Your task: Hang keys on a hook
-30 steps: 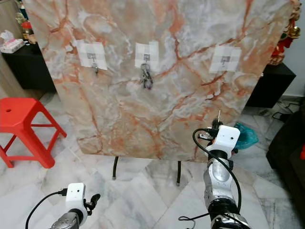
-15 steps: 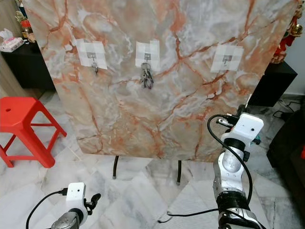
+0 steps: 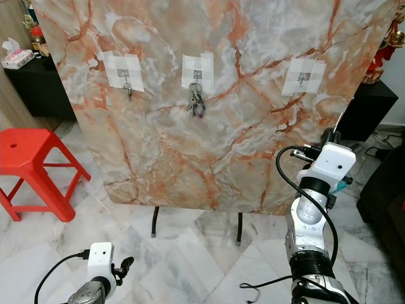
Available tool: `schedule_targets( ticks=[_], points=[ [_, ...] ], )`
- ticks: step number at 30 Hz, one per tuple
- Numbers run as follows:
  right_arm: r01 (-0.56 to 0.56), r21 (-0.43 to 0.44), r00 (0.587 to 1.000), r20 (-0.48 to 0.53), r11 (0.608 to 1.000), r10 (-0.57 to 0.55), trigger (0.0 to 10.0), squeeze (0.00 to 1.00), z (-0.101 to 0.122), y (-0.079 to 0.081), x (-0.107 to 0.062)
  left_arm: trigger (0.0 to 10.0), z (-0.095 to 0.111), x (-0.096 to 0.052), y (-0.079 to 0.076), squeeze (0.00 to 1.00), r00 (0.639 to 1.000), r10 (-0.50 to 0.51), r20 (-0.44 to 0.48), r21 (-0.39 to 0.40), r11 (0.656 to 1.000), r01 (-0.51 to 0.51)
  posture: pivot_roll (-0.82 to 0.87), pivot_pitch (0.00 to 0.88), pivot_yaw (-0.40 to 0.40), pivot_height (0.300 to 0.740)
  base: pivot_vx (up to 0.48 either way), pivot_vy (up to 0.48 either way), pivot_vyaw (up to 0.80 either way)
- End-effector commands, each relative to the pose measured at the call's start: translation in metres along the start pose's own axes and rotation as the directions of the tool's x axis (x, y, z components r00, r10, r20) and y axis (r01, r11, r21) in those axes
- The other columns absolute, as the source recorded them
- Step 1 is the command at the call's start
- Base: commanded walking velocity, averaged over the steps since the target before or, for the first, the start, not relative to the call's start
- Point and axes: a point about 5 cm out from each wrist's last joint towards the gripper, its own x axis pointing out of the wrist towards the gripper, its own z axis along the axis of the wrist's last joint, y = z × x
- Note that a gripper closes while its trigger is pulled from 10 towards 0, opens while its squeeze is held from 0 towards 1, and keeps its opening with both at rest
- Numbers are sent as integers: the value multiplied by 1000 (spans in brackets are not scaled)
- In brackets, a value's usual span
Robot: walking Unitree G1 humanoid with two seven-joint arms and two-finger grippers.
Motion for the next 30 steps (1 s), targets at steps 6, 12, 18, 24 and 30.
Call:
schedule_targets(
  ticks=[6,12,18,24,30],
  points=[
    [3,31,1000,-5,1000,-2,10000,0,2,3,1,10000,-4,-1,-1,0,1000,-4,-20,-2,1000,4,-13,0,-43,740,0,0,0],
    [-2,38,1000,-5,999,2,10000,0,3,5,1,10000,-4,-1,0,0,1000,0,-20,-4,1000,0,-15,0,-43,740,41,0,0],
    [-7,39,1000,-11,999,7,10000,0,3,5,2,10000,-3,0,-1,0,1000,-3,-17,-3,1000,3,-14,0,-44,740,247,0,0],
    [-19,44,1000,-20,999,20,10000,0,2,7,2,10000,-2,0,0,0,1000,2,-16,-12,1000,-2,-15,0,-43,740,262,0,0],
    [-26,51,999,-22,998,27,10000,0,2,10,1,10000,-2,0,0,0,1000,4,-14,-12,1000,-4,-13,0,-43,740,284,0,0]
  ],
)
